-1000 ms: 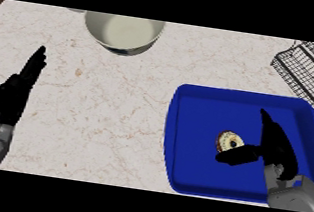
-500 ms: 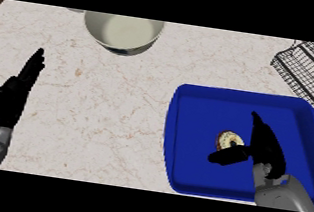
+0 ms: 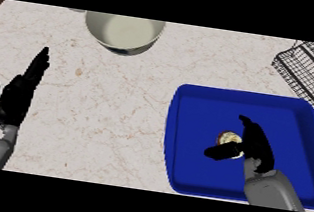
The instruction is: Pick the cupcake from the tray and place it in the tiered basket
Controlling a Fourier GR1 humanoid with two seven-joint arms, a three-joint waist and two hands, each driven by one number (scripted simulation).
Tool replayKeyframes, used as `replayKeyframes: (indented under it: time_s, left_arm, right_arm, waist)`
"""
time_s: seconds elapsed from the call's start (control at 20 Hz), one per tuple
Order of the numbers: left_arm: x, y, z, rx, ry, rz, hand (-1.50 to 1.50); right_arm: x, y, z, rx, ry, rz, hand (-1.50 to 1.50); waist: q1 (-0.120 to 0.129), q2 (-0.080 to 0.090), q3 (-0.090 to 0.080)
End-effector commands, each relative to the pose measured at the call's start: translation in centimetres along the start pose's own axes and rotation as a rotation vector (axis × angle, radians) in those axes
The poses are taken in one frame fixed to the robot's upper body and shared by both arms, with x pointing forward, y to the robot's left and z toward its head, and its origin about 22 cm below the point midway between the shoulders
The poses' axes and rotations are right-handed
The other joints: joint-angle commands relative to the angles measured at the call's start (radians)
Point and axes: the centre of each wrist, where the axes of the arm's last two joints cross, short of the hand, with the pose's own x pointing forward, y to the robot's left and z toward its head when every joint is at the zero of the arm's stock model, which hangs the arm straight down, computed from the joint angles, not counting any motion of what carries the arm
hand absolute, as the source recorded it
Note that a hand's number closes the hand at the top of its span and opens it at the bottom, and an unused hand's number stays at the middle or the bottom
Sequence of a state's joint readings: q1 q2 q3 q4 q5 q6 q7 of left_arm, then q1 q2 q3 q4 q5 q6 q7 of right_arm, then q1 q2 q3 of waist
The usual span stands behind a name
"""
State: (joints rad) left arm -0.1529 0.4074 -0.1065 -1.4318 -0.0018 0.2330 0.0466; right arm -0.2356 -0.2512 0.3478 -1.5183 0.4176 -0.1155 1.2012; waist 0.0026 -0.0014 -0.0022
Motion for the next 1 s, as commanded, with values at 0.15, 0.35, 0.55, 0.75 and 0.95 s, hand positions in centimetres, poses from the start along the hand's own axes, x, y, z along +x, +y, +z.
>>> replayKeyframes:
  time_s: [0.15, 0.35, 0.55, 0.75, 0.95]
  left_arm:
    - [-0.6, 0.3, -0.2, -0.005, 0.0, -0.008, 0.0]
    - [0.8, 0.3, -0.1, -0.004, 0.013, -0.004, 0.0]
    - [-1.7, 1.2, -0.1, 0.01, 0.017, -0.005, 0.0]
    - [0.5, -0.6, 1.1, 0.013, 0.003, -0.009, 0.0]
    - [1.2, -1.1, -0.9, -0.01, -0.02, -0.007, 0.0]
  right_arm:
    - [1.4, 2.3, -0.5, 0.066, 0.072, 0.235, 1.5]
    - [2.5, 3.0, 0.2, 0.027, 0.05, 0.183, 1.5]
    - [2.2, -0.3, 0.5, 0.056, 0.047, 0.024, 1.5]
    - [2.6, -1.5, 3.2, -0.014, 0.032, -0.038, 1.5]
    - [8.9, -3.1, 1.3, -0.22, 0.0, -0.153, 1.5]
  waist:
    - [0.008, 0.005, 0.001]
    - [0.002, 0.002, 0.002]
    - [-0.005, 0.002, 0.001]
    - [-0.007, -0.004, 0.002]
    - [0.028, 0.011, 0.001]
